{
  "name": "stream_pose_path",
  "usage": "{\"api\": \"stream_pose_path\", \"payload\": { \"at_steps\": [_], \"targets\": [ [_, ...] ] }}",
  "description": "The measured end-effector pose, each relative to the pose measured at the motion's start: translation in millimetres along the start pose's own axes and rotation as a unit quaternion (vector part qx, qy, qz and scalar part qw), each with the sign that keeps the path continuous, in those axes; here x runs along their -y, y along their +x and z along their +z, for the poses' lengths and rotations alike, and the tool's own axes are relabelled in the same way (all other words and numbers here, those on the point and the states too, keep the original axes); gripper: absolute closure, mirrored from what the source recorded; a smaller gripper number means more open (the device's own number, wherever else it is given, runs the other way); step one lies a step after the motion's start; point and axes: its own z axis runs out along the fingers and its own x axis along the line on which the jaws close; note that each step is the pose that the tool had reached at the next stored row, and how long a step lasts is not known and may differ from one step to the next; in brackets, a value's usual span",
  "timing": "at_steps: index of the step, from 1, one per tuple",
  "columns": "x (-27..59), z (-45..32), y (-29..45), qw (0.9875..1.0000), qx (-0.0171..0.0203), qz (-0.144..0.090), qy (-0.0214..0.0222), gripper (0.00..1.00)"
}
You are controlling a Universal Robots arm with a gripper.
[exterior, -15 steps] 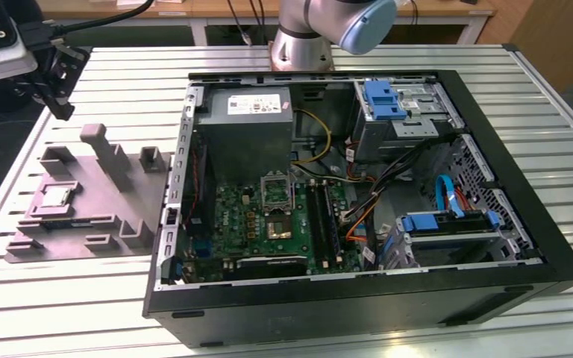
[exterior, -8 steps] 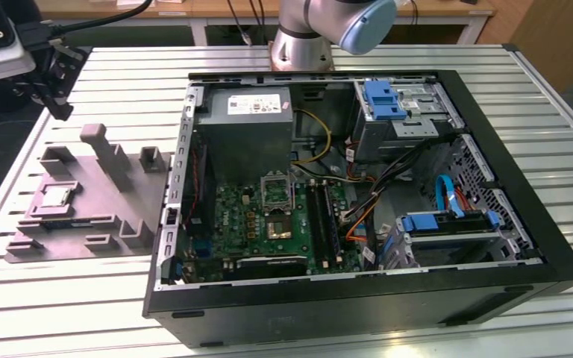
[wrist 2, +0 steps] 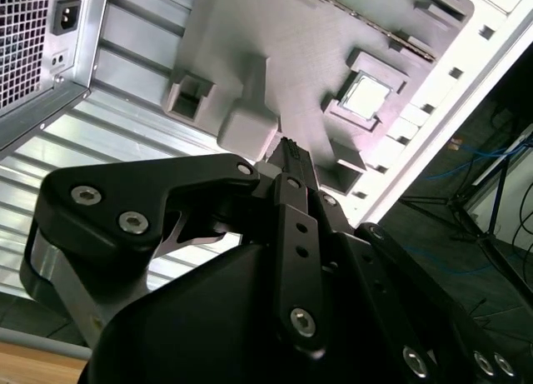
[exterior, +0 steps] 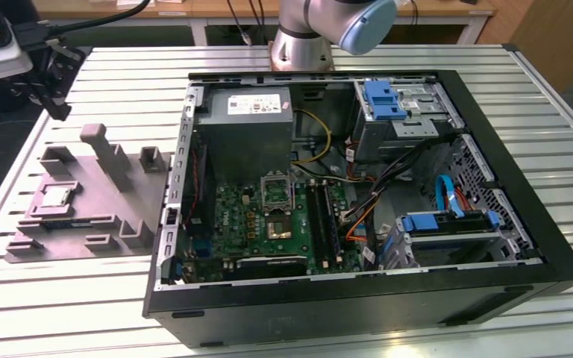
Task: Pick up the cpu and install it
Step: 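Reach for the cpu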
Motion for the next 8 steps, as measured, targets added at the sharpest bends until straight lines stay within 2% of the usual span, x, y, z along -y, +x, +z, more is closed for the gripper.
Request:
{"api": "stream_pose_path", "payload": {
  "at_steps": [4, 6, 8],
  "targets": [
    [0.0, 0.1, 0.9, 1.0, 0.0, 0.0, 0.0, 0.89],
    [0.5, 1.8, 6.2, 1.0, 0.0, 0.0, 0.0, 0.89],
    [0.5, 1.8, 6.3, 1.0, 0.0, 0.0, 0.0, 0.89]
  ]
}}
